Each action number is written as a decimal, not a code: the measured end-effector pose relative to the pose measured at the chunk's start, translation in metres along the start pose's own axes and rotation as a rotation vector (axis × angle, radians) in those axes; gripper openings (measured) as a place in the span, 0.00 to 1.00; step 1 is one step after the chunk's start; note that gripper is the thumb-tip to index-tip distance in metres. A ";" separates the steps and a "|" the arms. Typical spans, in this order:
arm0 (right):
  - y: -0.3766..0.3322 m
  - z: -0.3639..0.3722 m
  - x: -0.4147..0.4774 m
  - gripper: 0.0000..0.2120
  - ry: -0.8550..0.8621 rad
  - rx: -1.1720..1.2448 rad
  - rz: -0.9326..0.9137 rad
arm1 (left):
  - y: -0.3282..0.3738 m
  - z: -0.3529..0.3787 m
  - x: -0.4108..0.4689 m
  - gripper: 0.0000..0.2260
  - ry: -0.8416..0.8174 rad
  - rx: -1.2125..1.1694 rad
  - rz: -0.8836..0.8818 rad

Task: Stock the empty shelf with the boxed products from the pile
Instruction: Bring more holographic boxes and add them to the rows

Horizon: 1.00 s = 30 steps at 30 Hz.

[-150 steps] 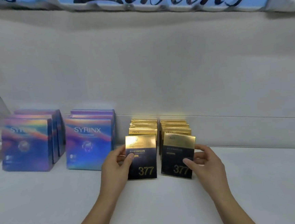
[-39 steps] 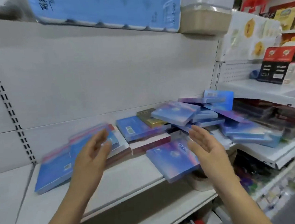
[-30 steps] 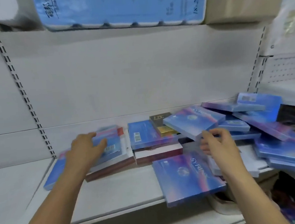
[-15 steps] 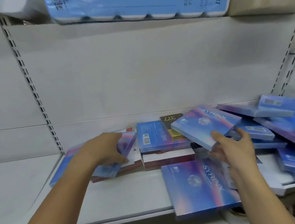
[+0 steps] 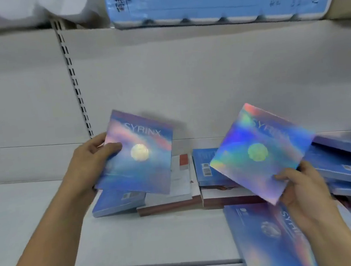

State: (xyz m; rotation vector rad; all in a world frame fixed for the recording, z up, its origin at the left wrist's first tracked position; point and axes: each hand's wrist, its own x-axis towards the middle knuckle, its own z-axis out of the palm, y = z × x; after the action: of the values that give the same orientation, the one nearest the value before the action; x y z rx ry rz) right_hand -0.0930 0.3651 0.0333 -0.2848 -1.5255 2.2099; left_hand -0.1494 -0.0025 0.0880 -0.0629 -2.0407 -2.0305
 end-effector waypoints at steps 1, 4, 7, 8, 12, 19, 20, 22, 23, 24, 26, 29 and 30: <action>0.002 0.005 0.001 0.20 -0.019 0.015 -0.001 | -0.008 -0.004 -0.001 0.09 0.040 -0.053 -0.039; 0.007 0.026 0.001 0.17 -0.057 0.016 -0.019 | -0.036 -0.017 -0.002 0.08 0.104 -0.019 -0.046; 0.012 0.047 -0.003 0.14 -0.104 -0.003 -0.013 | -0.056 -0.034 -0.008 0.09 0.082 0.010 -0.060; 0.015 0.053 -0.004 0.13 -0.114 -0.010 -0.011 | -0.061 -0.040 -0.010 0.09 0.070 -0.005 -0.068; 0.022 0.074 -0.011 0.15 -0.198 -0.007 -0.017 | -0.069 -0.065 -0.014 0.11 0.084 -0.143 -0.097; 0.041 0.096 -0.029 0.16 -0.418 -0.003 0.075 | -0.073 -0.110 -0.064 0.36 0.197 -0.140 -0.018; 0.043 0.100 -0.032 0.16 -0.462 -0.008 0.090 | -0.074 -0.117 -0.075 0.34 0.245 -0.148 -0.017; 0.049 0.112 -0.040 0.17 -0.547 -0.014 0.120 | -0.077 -0.130 -0.099 0.23 0.334 -0.194 -0.030; 0.053 0.118 -0.045 0.18 -0.583 -0.003 0.136 | -0.079 -0.137 -0.112 0.18 0.375 -0.213 -0.042; 0.058 0.126 -0.051 0.18 -0.613 0.013 0.154 | -0.079 -0.146 -0.125 0.15 0.418 -0.223 -0.055; 0.071 0.140 -0.066 0.17 -0.663 0.031 0.198 | -0.079 -0.167 -0.150 0.14 0.501 -0.210 -0.064; 0.089 0.167 -0.092 0.18 -0.739 0.026 0.261 | -0.075 -0.201 -0.181 0.12 0.620 -0.165 -0.050; 0.094 0.177 -0.100 0.18 -0.765 0.023 0.275 | -0.074 -0.213 -0.190 0.10 0.654 -0.151 -0.039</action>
State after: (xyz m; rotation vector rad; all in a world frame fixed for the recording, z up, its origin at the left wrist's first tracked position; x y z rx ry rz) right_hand -0.0991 0.1427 0.0044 0.4434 -1.9109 2.7298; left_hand 0.0512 -0.1855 -0.0275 0.5430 -1.4881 -1.8832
